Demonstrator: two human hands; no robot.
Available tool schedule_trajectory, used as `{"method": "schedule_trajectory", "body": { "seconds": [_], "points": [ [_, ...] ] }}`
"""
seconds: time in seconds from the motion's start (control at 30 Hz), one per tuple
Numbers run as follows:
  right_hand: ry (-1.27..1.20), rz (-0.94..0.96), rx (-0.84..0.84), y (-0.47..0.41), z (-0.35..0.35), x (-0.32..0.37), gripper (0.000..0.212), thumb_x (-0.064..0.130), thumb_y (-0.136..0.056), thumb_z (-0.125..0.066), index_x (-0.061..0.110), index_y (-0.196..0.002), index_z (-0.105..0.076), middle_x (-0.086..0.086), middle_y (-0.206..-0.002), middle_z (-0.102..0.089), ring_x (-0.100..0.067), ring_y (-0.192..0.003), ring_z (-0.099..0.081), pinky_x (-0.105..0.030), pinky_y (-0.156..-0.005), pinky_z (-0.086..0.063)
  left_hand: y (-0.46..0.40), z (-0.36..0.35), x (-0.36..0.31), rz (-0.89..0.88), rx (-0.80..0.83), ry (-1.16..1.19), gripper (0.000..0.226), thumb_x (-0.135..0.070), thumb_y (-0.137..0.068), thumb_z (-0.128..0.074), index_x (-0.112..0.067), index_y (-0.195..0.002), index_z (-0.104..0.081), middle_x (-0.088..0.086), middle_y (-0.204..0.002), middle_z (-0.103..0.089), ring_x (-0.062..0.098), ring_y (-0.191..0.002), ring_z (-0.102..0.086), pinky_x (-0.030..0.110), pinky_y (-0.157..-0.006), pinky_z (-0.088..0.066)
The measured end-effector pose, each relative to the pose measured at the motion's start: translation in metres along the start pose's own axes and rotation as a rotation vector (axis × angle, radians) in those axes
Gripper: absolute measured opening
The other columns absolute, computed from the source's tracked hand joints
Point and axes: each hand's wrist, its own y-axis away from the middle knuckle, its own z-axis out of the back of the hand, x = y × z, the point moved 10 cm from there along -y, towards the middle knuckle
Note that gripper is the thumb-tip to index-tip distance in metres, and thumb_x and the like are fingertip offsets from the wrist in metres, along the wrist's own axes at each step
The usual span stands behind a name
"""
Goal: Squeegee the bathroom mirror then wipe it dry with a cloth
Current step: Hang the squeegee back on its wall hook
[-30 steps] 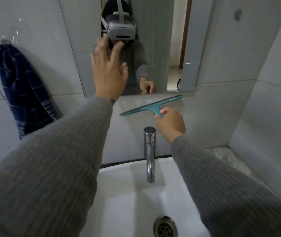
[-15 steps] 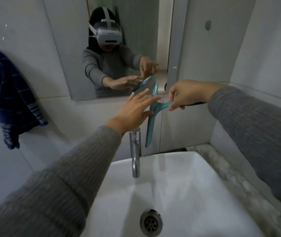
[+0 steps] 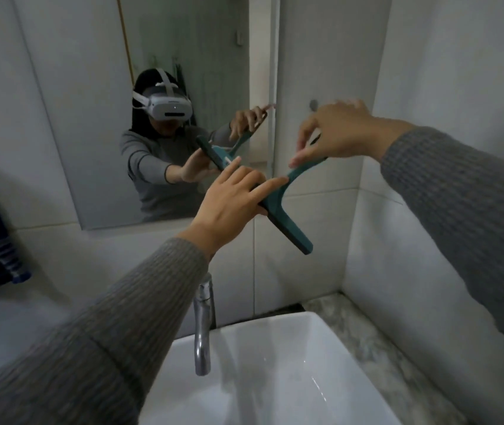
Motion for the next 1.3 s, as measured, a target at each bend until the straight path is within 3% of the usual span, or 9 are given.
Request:
{"method": "schedule_trajectory", "body": {
  "seconds": [0.07,0.13,0.27,0.4,0.57,0.67,0.77,1.1,1.3],
  "points": [
    [-0.181,-0.128,-0.261,-0.006,0.022,-0.028,0.054,0.076,-0.063,-0.060,0.040,-0.102,-0.060,0.003,-0.118,-0.057,-0.026,-0.118,-0.045,-0.050,-0.105,-0.028,-0.006,-0.005,0.001,0.106,-0.037,0.003,0.063,-0.026,-0.081,-0.071,-0.020,-0.138,-0.044,0.005,-0.109,-0.062,0.027,-0.105,-0.055,0.049,-0.112,-0.028],
    [-0.472,-0.356,-0.494,0.003,0.024,-0.063,0.068,0.060,-0.072,-0.068,0.028,-0.129,-0.046,-0.007,-0.133,-0.047,-0.030,-0.122,-0.045,-0.039,-0.102,-0.036,-0.012,-0.010,0.000,0.218,-0.071,0.006,0.065,-0.028,-0.078,-0.075,-0.021,-0.136,-0.047,0.005,-0.107,-0.063,0.028,-0.105,-0.056,0.049,-0.111,-0.029],
    [-1.194,-0.644,-0.506,0.006,-0.040,-0.083,0.060,0.026,-0.081,-0.074,0.016,-0.130,-0.040,-0.007,-0.117,-0.058,-0.027,-0.096,-0.065,-0.043,-0.079,-0.058,-0.027,-0.038,-0.019,0.350,-0.044,0.021,0.068,-0.030,-0.072,-0.079,-0.022,-0.133,-0.051,0.004,-0.101,-0.064,0.028,-0.101,-0.058,0.048,-0.108,-0.033],
    [-1.010,-0.625,-0.563,-0.014,-0.049,-0.092,0.038,0.021,-0.074,-0.078,0.021,-0.100,-0.050,-0.003,-0.096,-0.063,-0.025,-0.086,-0.066,-0.044,-0.074,-0.059,-0.038,-0.075,-0.036,0.449,0.018,0.074,0.074,-0.029,-0.068,-0.081,-0.020,-0.135,-0.050,0.003,-0.097,-0.064,0.026,-0.094,-0.060,0.048,-0.104,-0.039],
    [-0.942,-0.595,-0.546,-0.042,-0.060,-0.114,0.041,0.013,-0.076,-0.077,0.015,-0.112,-0.057,0.002,-0.088,-0.056,-0.021,-0.081,-0.064,-0.041,-0.074,-0.059,-0.049,-0.113,-0.040,0.379,0.070,0.108,0.078,-0.018,-0.075,-0.076,-0.019,-0.143,-0.039,0.002,-0.123,-0.060,0.023,-0.114,-0.056,0.046,-0.108,-0.035],
    [-0.906,-0.548,-0.571,-0.059,-0.061,-0.127,0.041,0.015,-0.078,-0.077,0.014,-0.113,-0.056,-0.001,-0.094,-0.062,-0.018,-0.079,-0.063,-0.031,-0.072,-0.056,-0.043,-0.128,-0.020,0.446,0.098,0.070,0.076,-0.007,-0.078,-0.061,-0.018,-0.147,-0.030,0.005,-0.142,-0.047,0.026,-0.134,-0.040,0.049,-0.113,-0.027],
    [-0.889,-0.511,-0.555,-0.076,-0.071,-0.134,0.044,0.017,-0.074,-0.081,0.016,-0.112,-0.058,-0.006,-0.098,-0.068,-0.020,-0.080,-0.067,-0.037,-0.074,-0.058,-0.029,-0.153,-0.008,0.477,0.199,0.080,0.070,-0.013,-0.089,-0.048,-0.017,-0.151,-0.016,0.004,-0.156,-0.026,0.023,-0.144,-0.019,0.044,-0.118,-0.015],
    [-0.901,-0.502,-0.561,-0.094,-0.100,-0.143,0.040,0.018,-0.077,-0.078,0.016,-0.110,-0.057,0.000,-0.090,-0.060,-0.013,-0.070,-0.056,-0.020,-0.063,-0.042,-0.026,-0.186,-0.012,0.473,0.255,0.045,0.070,-0.032,-0.083,-0.053,-0.009,-0.146,-0.032,0.009,-0.150,-0.036,0.026,-0.139,-0.030,0.045,-0.115,-0.023],
    [-0.816,-0.496,-0.532,-0.093,-0.102,-0.137,0.051,0.024,-0.076,-0.078,0.020,-0.120,-0.054,-0.010,-0.115,-0.059,-0.025,-0.097,-0.061,-0.032,-0.083,-0.051,-0.027,-0.183,-0.012,0.480,0.296,0.078,0.072,-0.036,-0.086,-0.048,-0.012,-0.150,-0.022,0.006,-0.155,-0.025,0.023,-0.143,-0.019,0.046,-0.117,-0.016]
  ]
}}
